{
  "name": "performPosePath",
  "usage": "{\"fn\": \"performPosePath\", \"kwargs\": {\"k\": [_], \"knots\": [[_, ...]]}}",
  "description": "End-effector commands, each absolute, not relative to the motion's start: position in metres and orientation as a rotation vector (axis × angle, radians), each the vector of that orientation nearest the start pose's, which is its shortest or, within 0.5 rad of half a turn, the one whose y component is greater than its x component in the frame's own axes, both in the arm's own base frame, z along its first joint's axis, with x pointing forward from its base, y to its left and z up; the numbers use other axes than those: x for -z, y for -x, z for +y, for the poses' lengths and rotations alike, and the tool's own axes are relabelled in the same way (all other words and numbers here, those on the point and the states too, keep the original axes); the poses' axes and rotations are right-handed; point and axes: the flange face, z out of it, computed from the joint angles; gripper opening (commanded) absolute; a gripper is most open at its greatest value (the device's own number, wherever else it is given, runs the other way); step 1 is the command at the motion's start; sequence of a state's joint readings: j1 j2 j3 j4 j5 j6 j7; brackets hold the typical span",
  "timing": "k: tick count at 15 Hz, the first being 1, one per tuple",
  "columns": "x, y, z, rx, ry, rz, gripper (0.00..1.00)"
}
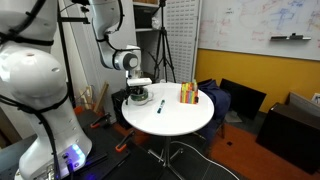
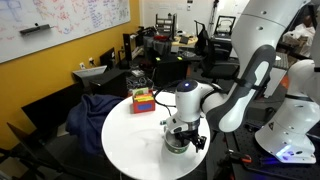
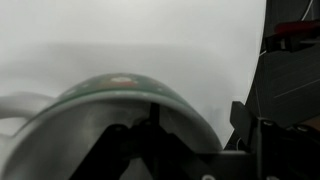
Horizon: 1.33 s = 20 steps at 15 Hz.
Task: Move the mug cup to the right
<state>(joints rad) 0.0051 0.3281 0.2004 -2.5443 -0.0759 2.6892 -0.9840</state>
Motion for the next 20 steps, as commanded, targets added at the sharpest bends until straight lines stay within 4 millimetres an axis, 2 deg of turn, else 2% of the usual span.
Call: {"fn": "performPosePath", "kwargs": {"k": [1,11,20], "knots": [[-0.139,-0.412,0.097,-0.221,2.476,-1.735,1.0],[-0.158,-0.401,0.096,-0.225,2.529,-1.713,1.0],[-0.185,-0.386,0.095,-0.181,2.569,-1.741,1.0]]}}
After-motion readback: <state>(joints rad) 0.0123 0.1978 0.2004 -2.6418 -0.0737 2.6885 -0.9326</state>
